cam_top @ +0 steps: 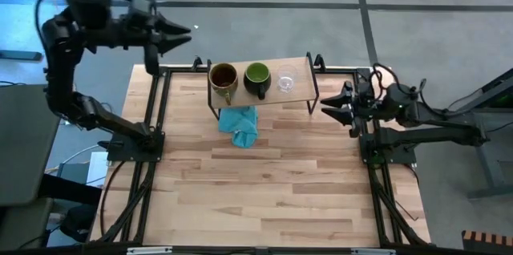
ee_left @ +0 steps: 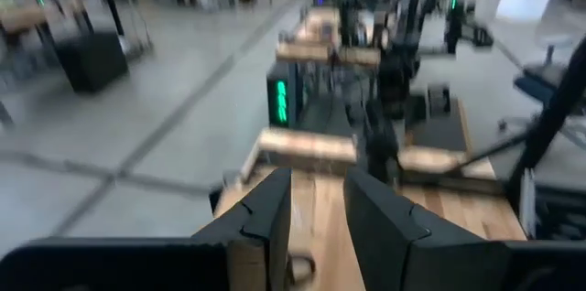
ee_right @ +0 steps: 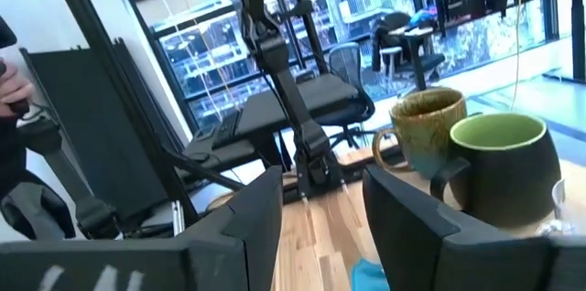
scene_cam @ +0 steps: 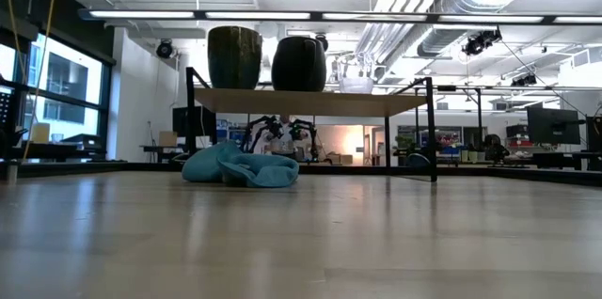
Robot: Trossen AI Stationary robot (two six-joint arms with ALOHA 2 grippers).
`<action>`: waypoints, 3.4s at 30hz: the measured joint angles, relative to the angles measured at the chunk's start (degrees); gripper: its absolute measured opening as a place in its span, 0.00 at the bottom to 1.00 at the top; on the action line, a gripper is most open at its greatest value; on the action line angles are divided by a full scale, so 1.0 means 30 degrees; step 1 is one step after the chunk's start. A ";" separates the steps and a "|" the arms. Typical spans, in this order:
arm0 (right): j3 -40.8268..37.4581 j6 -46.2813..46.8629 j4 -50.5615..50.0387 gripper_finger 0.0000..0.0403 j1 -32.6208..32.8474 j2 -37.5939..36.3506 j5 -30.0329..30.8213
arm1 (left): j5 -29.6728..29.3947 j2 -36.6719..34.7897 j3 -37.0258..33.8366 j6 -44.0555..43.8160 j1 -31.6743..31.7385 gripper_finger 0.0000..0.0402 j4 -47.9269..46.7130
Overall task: Stack small to large cups/mugs on shelf
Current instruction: Return to Home Position
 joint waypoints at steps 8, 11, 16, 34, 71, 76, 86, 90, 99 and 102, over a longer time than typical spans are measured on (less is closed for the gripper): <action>0.0000 -0.1466 0.0032 0.36 0.0000 -0.1381 -0.0001 | 0.2167 -0.1254 0.0000 -0.0929 0.0000 0.22 0.5212; 0.0000 -0.2324 0.0045 0.36 0.0000 -0.1962 -0.0007 | 0.3979 -0.1606 0.0007 -0.1223 -0.0012 0.22 0.6525; 0.0000 -0.3136 0.0610 0.36 0.0000 -0.2768 -0.0017 | 0.4983 -0.1958 0.0007 -0.1207 -0.0007 0.22 0.6482; 0.0000 -0.4770 0.1837 0.36 0.0000 -0.3282 -0.0229 | 0.7006 -0.2288 -0.0029 -0.0054 -0.0007 0.22 0.4449; 0.0000 -0.5110 0.2043 0.36 -0.0002 -0.3796 -0.1049 | 0.3820 -1.5595 -2.5345 -0.6049 0.0000 0.22 1.9399; 0.0000 -0.4983 0.1299 0.36 0.0000 -0.3796 -0.1064 | 0.3621 -1.6570 -2.6978 -0.6846 0.0000 0.22 2.0164; 0.0000 -0.4981 0.0636 0.36 0.0000 -0.3804 -0.1078 | 0.3594 -1.7792 -2.9099 -0.7471 0.0000 0.22 2.0115; 0.0007 -0.4628 0.0097 0.36 0.0000 -0.3804 -0.1086 | 0.3592 -1.8294 -2.9851 -0.7699 0.0000 0.22 2.0227; 0.0005 -0.4622 -0.0035 0.36 0.0000 -0.3796 -0.1508 | 0.3256 -1.8945 -3.2094 -0.9126 -0.0001 0.22 2.3866; 0.0007 -0.4622 -0.0035 0.36 0.0000 -0.3796 -0.1509 | 0.2684 -1.8945 -3.3148 -0.9745 -0.0011 0.22 2.5306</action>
